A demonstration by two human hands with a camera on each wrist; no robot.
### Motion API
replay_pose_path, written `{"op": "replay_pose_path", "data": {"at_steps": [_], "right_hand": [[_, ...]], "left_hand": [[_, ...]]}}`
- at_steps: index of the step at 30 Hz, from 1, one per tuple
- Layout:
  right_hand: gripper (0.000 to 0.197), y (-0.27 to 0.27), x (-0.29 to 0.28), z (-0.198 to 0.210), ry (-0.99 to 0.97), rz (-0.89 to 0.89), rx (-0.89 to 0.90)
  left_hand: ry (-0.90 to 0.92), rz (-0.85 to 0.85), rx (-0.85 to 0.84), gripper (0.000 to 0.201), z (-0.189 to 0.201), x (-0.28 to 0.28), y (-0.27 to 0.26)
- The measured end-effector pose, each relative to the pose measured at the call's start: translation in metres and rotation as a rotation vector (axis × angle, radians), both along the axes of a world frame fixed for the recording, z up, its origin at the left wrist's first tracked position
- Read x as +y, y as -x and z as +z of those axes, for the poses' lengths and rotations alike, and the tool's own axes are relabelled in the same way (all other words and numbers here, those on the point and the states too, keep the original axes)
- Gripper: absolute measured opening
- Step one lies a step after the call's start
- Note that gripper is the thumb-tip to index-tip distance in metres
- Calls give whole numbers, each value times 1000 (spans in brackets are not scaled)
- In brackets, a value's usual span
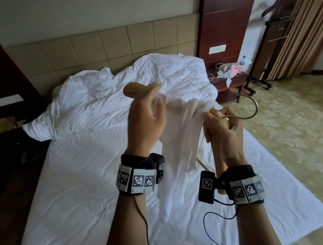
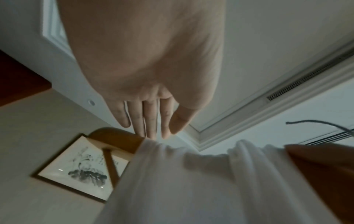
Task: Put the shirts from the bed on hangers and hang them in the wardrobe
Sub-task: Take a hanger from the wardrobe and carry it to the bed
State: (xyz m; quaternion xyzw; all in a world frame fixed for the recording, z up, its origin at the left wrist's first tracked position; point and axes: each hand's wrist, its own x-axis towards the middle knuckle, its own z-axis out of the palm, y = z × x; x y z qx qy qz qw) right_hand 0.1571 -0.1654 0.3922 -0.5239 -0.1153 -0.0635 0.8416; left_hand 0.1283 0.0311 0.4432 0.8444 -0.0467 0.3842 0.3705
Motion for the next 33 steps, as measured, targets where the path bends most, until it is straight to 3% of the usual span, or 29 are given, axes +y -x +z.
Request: {"op": "replay_pose_path", "data": {"at_steps": [5,9,12,15,22,26,28,31,33], "right_hand": [[42,3,-2,3,10,5,-10],[34,3,3,1,65,8,-13],[38,7,2,2,68,27,-5],[32,11,-1,4,51,54,-7],[29,12,-1,9,116,100,7],[32,14,-1,8,103,97,10],[30,15,-2,9,102,140,1],[31,19,-3,9,69,254,8],[33,19,-3,9,69,308,16]], "left_hand": [[-198,149,27,20,-3,1,2],[-137,-113,134,22,4,-27,12],[-143,-202,187,24,11,-33,17],[-21,-301,213,21,14,-25,19],[24,-393,171,24,24,-30,27],[70,-451,258,31,22,-27,27],[61,-447,285,27,20,-21,26],[-114,-316,263,16,17,-11,23],[-246,-206,319,27,16,-11,24]]}}
